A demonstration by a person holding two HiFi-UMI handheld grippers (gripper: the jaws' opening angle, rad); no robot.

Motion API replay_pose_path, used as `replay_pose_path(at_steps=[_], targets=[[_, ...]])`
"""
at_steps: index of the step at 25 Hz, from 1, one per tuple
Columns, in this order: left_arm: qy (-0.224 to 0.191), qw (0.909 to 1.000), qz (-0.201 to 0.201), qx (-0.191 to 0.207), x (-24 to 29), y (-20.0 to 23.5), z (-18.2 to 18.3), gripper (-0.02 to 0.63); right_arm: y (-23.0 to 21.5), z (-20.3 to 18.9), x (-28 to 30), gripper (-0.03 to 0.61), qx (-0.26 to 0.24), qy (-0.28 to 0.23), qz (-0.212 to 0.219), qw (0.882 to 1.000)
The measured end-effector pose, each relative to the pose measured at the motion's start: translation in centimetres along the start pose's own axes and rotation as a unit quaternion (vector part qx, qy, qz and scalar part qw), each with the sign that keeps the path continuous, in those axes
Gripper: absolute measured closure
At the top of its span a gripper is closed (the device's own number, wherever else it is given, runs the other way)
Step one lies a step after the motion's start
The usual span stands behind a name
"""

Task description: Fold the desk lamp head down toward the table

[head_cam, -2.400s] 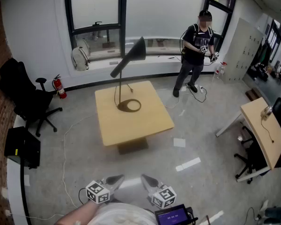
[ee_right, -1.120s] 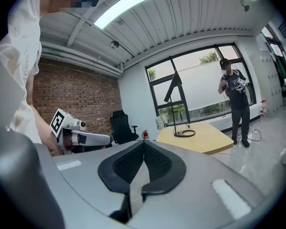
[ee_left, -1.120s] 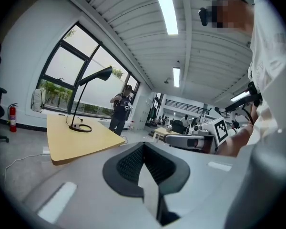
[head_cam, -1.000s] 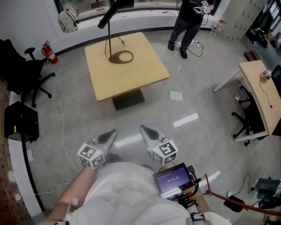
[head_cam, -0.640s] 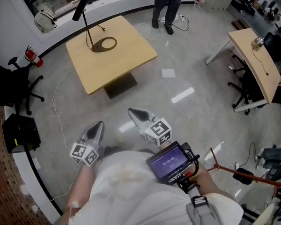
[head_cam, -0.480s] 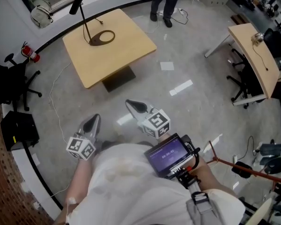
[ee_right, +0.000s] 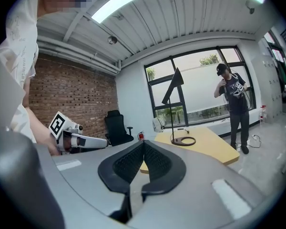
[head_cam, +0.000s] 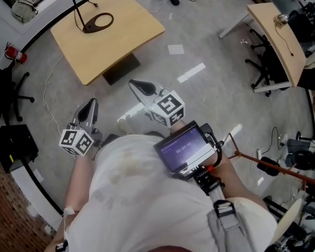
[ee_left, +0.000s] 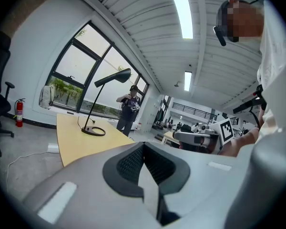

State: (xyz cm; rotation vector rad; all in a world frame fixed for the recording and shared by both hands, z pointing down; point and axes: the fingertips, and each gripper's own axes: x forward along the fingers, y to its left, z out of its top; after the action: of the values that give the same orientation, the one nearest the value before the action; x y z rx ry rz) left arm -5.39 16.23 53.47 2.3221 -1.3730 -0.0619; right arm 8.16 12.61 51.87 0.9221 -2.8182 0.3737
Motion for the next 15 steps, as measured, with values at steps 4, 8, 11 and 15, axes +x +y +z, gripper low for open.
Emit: replay_pose_path(at_steps=[4, 8, 11, 15], targets=[[-0.002, 0.9998, -0.016, 0.009, 1.9, 0.9, 1.7, 0.612, -1.4, 1.2, 1.3, 0.565, 0.001, -0.008, -0.014, 1.0], [-0.007, 0.9997, -0.023, 0.009, 3.7, 2.3, 3.4, 0.612, -2.4, 2.8, 2.8, 0.565, -0.002, -0.021, -0.018, 1.0], [-0.012, 0.9993, -0.031, 0.014, 4.8, 2.5, 4.8, 0.612, -3.2, 3.5, 4.2, 0.565, -0.005, -0.02, -0.019, 1.0], [-0.021, 0.9985, -0.045, 0.025, 5.7, 2.9, 6.6, 0.612, -4.2, 4.1, 6.1, 0.565, -0.003, -0.017, -0.024, 1.0]])
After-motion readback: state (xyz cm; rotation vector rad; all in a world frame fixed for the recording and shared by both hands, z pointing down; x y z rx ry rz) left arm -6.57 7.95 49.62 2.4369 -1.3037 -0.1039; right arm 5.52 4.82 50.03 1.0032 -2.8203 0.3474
